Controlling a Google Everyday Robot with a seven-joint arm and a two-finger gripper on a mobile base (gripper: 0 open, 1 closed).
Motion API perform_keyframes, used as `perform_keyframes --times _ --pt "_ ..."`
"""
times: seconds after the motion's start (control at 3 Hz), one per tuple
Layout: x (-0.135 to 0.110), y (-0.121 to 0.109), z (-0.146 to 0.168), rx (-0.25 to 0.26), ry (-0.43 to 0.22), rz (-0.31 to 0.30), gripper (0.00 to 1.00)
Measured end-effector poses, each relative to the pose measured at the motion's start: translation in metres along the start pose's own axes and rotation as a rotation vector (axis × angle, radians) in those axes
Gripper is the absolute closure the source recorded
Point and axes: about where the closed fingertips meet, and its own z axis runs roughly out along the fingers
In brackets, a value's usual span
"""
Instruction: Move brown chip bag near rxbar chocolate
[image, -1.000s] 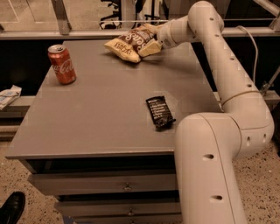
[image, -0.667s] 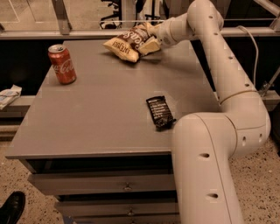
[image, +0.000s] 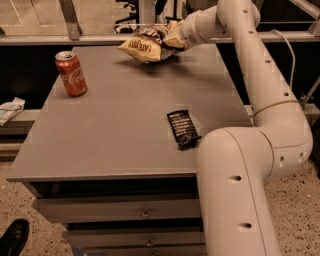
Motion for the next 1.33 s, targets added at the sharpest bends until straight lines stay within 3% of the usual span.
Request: perform_keyframes --times 0.33,0.67,1.0,1.33 --pt "-0.013 -0.012 -0.027 0.042 -0.006 -0.009 1.00" --pt "-0.020 -0.018 -0.070 0.084 0.036 0.015 1.00" --pt "-0.046 -0.023 -0.135 0.174 0.056 0.067 1.00" --pt "-0.086 -0.013 -0.201 0.273 0.021 0.150 1.00"
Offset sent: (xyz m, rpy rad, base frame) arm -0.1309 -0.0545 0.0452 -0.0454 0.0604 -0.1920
